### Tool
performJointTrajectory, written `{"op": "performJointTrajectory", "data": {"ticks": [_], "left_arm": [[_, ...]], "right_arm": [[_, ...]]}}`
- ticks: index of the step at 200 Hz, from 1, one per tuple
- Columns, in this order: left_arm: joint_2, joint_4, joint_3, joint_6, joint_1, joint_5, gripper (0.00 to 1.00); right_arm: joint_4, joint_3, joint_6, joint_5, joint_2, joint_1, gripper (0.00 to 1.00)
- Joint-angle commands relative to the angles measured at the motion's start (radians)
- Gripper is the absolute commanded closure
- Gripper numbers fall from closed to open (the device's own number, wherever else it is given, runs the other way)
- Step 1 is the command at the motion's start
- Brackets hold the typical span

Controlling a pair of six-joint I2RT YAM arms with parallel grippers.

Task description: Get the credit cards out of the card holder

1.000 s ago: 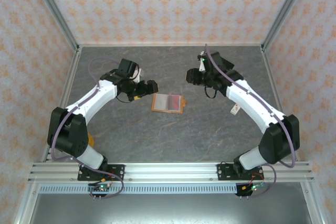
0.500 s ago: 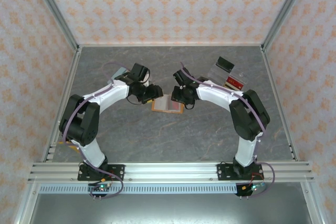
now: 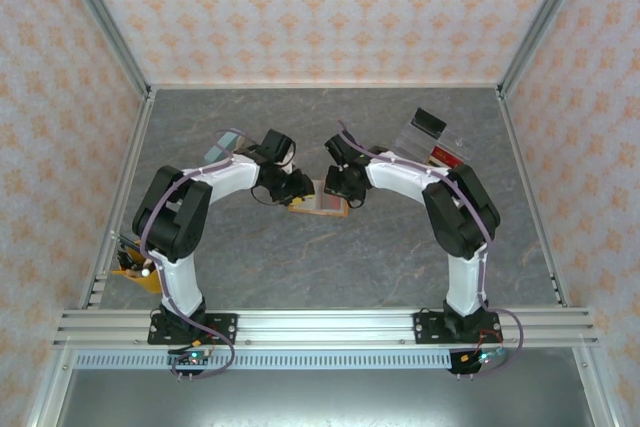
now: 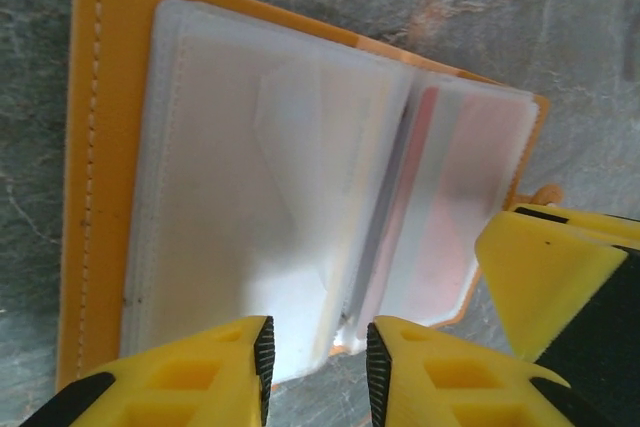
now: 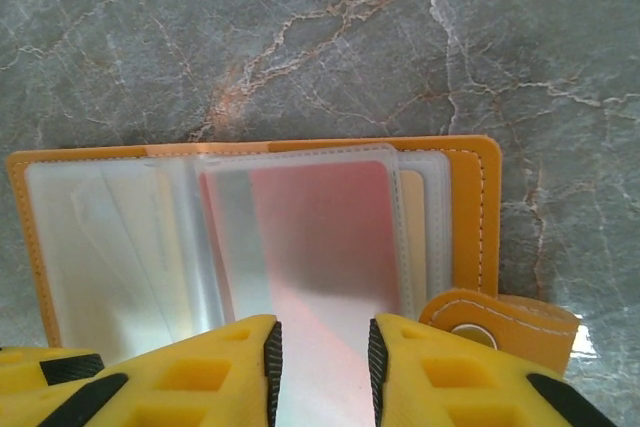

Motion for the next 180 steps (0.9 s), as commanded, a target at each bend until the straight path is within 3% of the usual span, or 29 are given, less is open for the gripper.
{"op": "performJointTrajectory", "data": {"ticks": [1, 39, 92, 180], "left_arm": [[0.022, -0.017, 0.005, -0.003, -0.004, -0.043, 0.68], [0.027, -0.021, -0.020, -0.003, -0.005, -0.057, 0.69], [0.057, -0.021, -0.025, -0.003, -0.004, -0.062, 0.72], [0.050, -0.021, -0.032, 0.000, -0.004, -0.062, 0.74]], "right_arm": [[-0.045, 0.030, 0.001, 0.060, 0.020, 0.004, 0.69], [-0.088, 0.041, -0.017, 0.117, 0.023, 0.004, 0.68], [-0.097, 0.056, -0.032, 0.105, 0.045, 0.004, 0.68], [-0.046, 0.056, -0.048, -0.040, 0.071, 0.000, 0.67]]}}
